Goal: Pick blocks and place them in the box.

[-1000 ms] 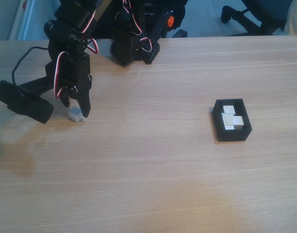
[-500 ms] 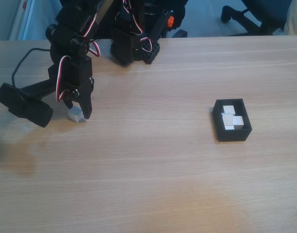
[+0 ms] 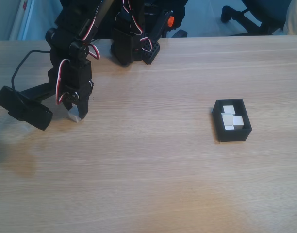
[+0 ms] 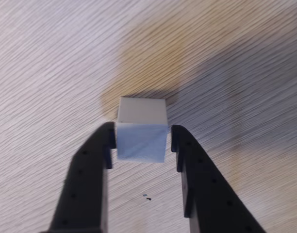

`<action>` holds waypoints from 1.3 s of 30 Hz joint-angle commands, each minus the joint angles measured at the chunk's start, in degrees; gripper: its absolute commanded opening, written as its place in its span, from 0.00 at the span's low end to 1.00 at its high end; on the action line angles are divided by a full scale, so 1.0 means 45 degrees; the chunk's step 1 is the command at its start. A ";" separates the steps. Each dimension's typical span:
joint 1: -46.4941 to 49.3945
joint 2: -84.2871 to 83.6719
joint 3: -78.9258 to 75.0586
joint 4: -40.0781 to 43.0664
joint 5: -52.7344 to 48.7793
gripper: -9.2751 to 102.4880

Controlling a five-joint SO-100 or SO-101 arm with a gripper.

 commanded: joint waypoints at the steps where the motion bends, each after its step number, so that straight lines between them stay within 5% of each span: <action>1: -0.0039 0.0176 -0.0352 -0.0059 -0.0039 0.09; 13: -0.1621 0.2969 -0.0254 0.1563 0.0488 0.08; 29: -1.1855 0.9980 0.2773 0.1328 0.2227 0.08; 39: -1.6152 0.9727 0.2930 0.0000 0.2422 0.08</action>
